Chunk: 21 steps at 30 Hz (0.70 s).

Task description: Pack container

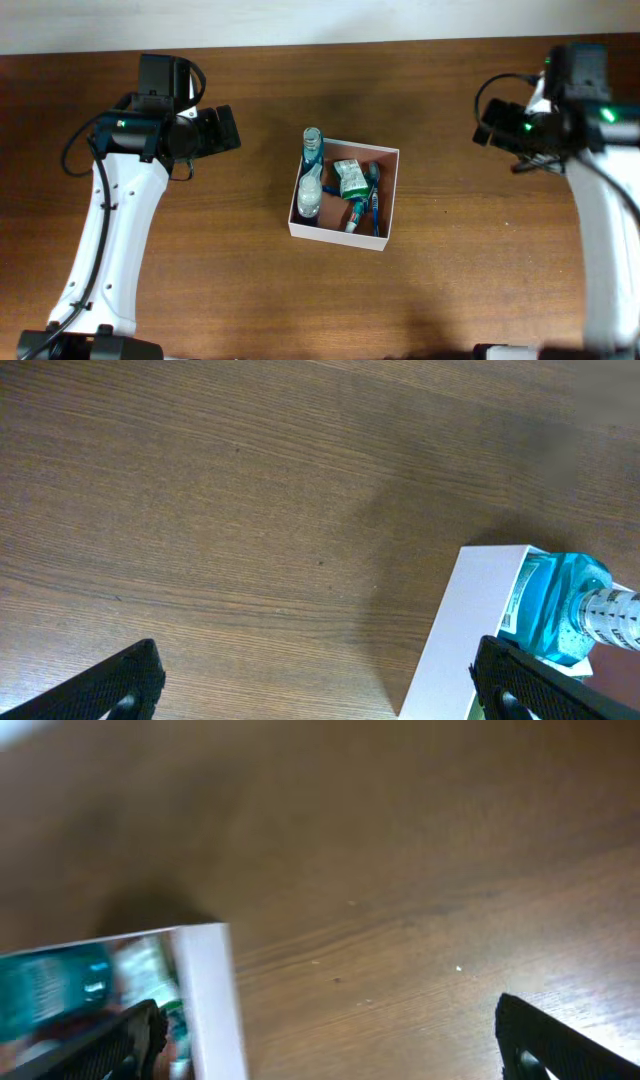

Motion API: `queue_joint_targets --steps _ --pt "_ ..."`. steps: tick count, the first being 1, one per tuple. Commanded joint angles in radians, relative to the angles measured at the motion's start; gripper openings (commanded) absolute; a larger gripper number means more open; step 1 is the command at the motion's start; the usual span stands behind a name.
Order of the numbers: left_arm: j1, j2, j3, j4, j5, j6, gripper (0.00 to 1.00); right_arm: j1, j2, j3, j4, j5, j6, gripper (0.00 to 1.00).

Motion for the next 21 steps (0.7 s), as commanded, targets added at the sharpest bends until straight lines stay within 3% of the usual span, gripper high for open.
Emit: queue_joint_targets --steps 1,9,16,21 --pt "0.001 -0.013 0.014 -0.002 0.000 0.000 0.99 0.080 -0.189 0.006 -0.001 0.013 0.004 0.98" --pt "0.001 -0.013 0.014 -0.002 0.000 0.000 0.99 0.312 -0.494 -0.003 -0.001 0.012 0.004 0.98" --pt "0.001 -0.013 0.014 -0.002 0.000 0.000 0.99 0.328 -0.757 -0.129 -0.001 0.013 0.003 0.98" --pt "0.001 -0.013 0.014 -0.002 0.000 0.000 0.99 0.328 -0.918 -0.324 0.008 0.061 0.003 0.98"
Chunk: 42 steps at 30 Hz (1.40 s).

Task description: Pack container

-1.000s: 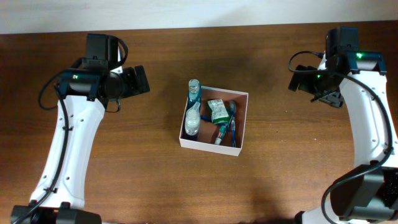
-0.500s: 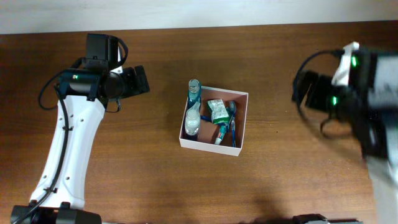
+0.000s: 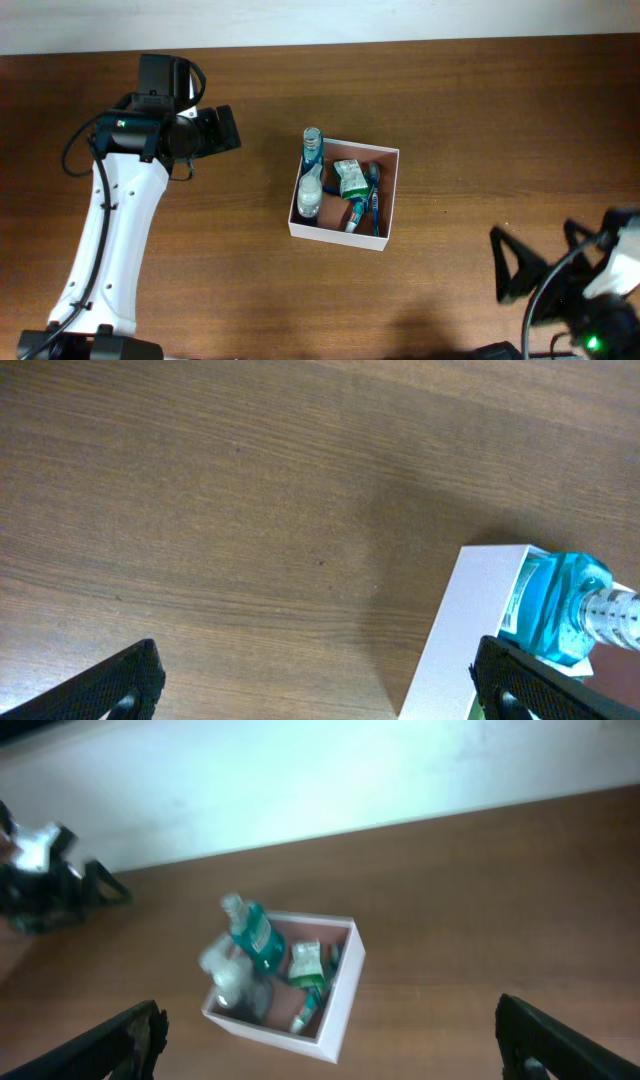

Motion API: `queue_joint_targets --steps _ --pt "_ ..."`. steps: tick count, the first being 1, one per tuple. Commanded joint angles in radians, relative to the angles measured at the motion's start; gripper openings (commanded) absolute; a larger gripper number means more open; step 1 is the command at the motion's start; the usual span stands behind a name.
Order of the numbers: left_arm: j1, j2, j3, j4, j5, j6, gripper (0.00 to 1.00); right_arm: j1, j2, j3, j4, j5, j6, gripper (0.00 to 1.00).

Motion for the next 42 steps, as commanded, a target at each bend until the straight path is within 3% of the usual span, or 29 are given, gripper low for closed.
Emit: queue_joint_targets --steps 1,5,7,13,17,33,42 --pt "0.001 -0.013 0.014 -0.001 0.000 0.000 0.99 0.011 -0.073 -0.140 0.024 0.099 0.003 0.98" --pt "0.001 -0.013 0.014 -0.001 0.000 0.000 0.99 0.011 -0.174 -0.345 0.243 0.266 0.003 0.98" --pt "0.001 -0.013 0.014 -0.001 0.000 0.000 0.99 0.010 -0.231 -0.480 0.483 0.327 0.003 0.98" --pt "0.001 -0.013 0.014 -0.001 0.000 0.000 0.99 0.010 -0.337 -0.712 0.921 0.340 0.003 0.98" --pt "0.001 -0.013 0.014 -0.001 0.000 0.000 0.99 0.010 -0.397 -0.829 1.095 0.340 0.003 0.98" --pt "0.001 -0.013 0.014 -0.001 0.000 0.000 0.99 -0.003 -0.561 -1.148 1.324 0.451 0.004 0.98" --pt "0.001 -0.013 0.014 -0.001 0.000 0.000 0.99 -0.018 -0.612 -1.284 1.341 0.451 0.003 0.98"
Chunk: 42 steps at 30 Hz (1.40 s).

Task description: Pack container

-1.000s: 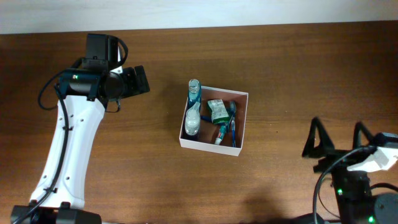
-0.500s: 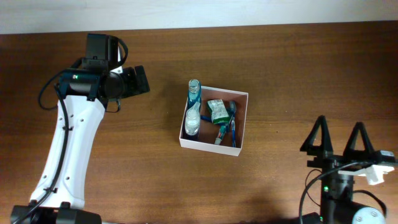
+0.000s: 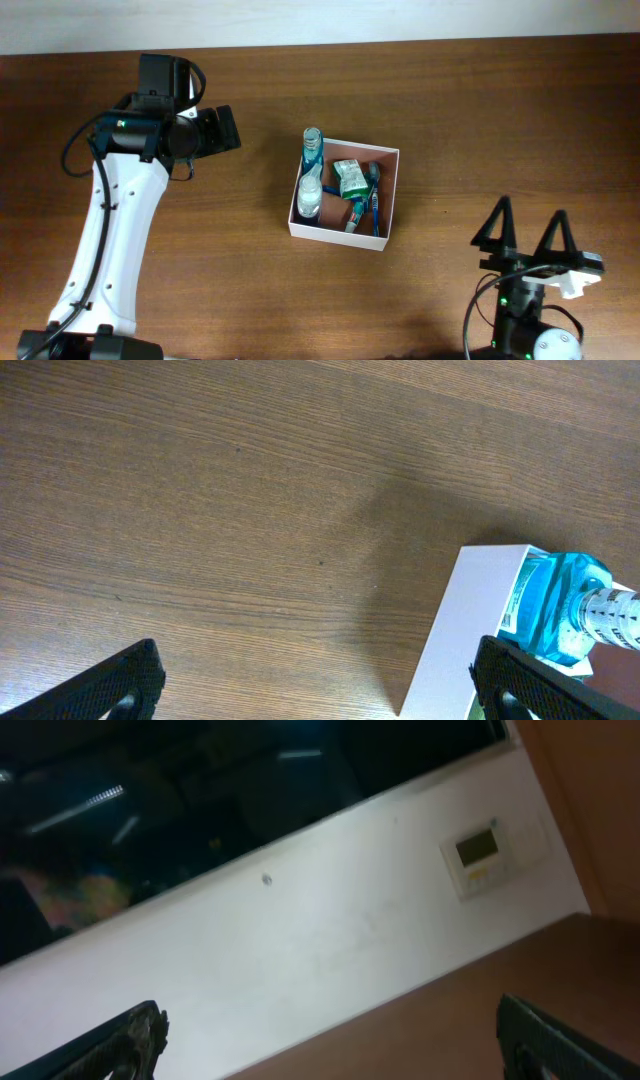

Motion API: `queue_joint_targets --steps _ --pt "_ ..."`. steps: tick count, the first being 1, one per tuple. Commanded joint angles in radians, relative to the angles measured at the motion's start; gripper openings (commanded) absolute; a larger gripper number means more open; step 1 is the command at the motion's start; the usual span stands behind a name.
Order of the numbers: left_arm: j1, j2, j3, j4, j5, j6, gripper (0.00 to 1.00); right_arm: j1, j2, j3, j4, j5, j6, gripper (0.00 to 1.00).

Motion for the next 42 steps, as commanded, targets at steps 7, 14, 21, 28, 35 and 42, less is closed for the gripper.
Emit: queue_joint_targets --steps 7,14,21,28,35,42 --pt "0.001 -0.013 0.014 -0.001 0.000 0.000 0.99 -0.026 -0.013 -0.135 0.005 -0.003 0.003 0.98" --pt "0.001 -0.013 0.014 -0.001 0.000 0.000 0.99 -0.110 -0.013 -0.165 -0.015 -0.192 -0.071 0.98" --pt "0.001 -0.013 0.014 -0.001 0.000 0.000 1.00 -0.138 -0.013 -0.165 -0.047 -0.296 -0.215 0.98" --pt "0.001 -0.013 0.014 -0.001 0.000 0.000 0.99 -0.137 -0.013 -0.165 -0.182 -0.281 -0.209 0.98" --pt "0.001 -0.013 0.014 -0.001 0.000 0.000 0.99 -0.137 -0.013 -0.165 -0.194 -0.281 -0.210 0.98" --pt "0.001 -0.013 0.014 -0.001 0.000 0.000 0.99 -0.137 -0.013 -0.165 -0.194 -0.280 -0.210 0.98"
